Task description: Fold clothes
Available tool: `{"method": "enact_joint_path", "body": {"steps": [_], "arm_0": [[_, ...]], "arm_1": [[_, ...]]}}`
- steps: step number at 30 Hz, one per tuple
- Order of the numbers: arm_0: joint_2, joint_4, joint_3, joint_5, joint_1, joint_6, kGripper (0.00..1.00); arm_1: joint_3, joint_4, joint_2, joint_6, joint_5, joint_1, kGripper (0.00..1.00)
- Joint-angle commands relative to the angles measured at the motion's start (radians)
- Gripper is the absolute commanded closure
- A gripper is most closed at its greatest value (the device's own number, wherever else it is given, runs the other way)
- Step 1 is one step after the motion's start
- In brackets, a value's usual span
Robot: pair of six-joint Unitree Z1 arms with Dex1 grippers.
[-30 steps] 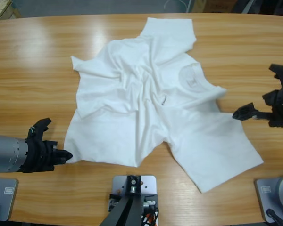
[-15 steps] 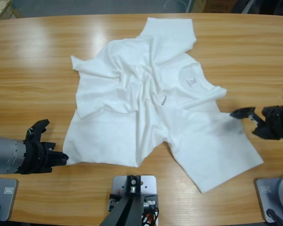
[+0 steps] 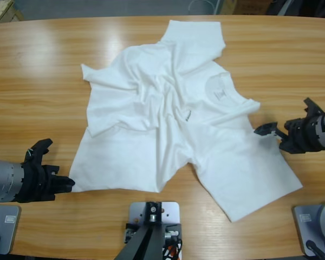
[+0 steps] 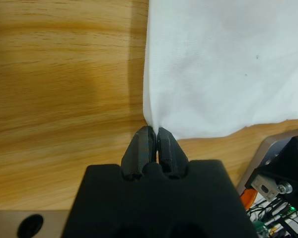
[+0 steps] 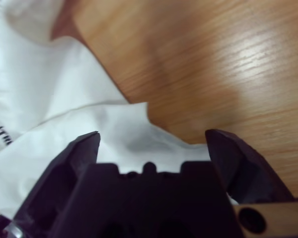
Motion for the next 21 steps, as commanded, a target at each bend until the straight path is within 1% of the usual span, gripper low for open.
{"method": "enact_joint_path", "body": {"steps": [1, 2, 3, 4, 9, 12, 14, 15, 18, 21], "arm_0": [[-0.026, 0.015, 0.030, -0.011, -0.008, 0.002, 1.000], [-0.025, 0.015, 0.030, -0.011, -0.008, 0.002, 1.000], [-0.025, 0.015, 0.030, -0.011, -0.008, 0.001, 1.000], [-0.025, 0.015, 0.030, -0.011, -0.008, 0.001, 1.000], [-0.024, 0.014, 0.030, -0.011, -0.008, 0.000, 1.000], [-0.025, 0.013, 0.028, -0.012, -0.008, 0.000, 1.000], [-0.028, 0.014, 0.030, -0.012, -0.008, 0.000, 1.000], [-0.035, 0.022, 0.031, -0.014, -0.008, 0.000, 1.000], [-0.121, 0.096, 0.031, -0.026, -0.008, -0.001, 1.000], [-0.194, 0.193, 0.008, -0.047, -0.008, -0.011, 1.000]], "arm_1": [[0.012, -0.047, 0.105, 0.009, 0.041, -0.010, 0.622], [0.012, -0.046, 0.100, 0.009, 0.049, -0.010, 0.695], [0.013, -0.042, 0.090, 0.007, 0.050, -0.010, 0.859], [0.016, -0.036, 0.074, 0.006, 0.045, -0.009, 0.996], [0.000, 0.090, -0.064, 0.006, 0.012, -0.008, 1.000], [-0.003, 0.163, -0.103, -0.001, -0.004, -0.007, 1.000], [-0.023, 0.213, -0.101, -0.004, -0.004, -0.007, 1.000], [-0.042, 0.260, -0.100, 0.001, -0.011, -0.007, 1.000], [-0.143, 0.498, -0.119, 0.059, -0.082, -0.007, 1.000], [-0.242, 0.670, -0.103, 0.089, -0.067, -0.007, 1.000]]}}
